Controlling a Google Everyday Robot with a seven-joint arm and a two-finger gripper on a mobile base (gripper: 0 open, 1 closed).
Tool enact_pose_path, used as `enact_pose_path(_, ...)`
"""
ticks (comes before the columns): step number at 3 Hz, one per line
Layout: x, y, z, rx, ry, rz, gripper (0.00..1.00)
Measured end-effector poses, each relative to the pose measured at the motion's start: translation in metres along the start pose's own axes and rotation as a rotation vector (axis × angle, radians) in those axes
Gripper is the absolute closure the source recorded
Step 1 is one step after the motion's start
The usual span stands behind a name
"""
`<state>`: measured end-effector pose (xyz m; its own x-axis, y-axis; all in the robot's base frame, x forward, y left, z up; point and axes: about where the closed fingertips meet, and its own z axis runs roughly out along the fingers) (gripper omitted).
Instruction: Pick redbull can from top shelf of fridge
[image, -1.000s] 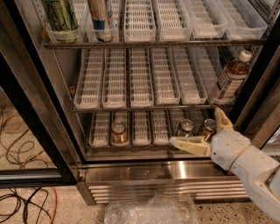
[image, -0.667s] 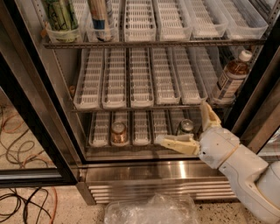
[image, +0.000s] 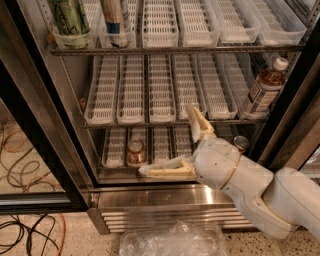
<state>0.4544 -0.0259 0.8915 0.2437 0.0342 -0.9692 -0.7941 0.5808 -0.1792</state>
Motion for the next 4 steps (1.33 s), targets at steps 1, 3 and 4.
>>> enact_pose_path(1,-0.008,0.045,0.014,-0.043,-0.084,0.018,0.0)
enact_pose_path(3,-0.029,0.098,0.028,-0.008,-0.198,0.039,0.0)
enact_pose_path(4,-0.029,0.098,0.028,-0.008,-0.198,0.039,0.0)
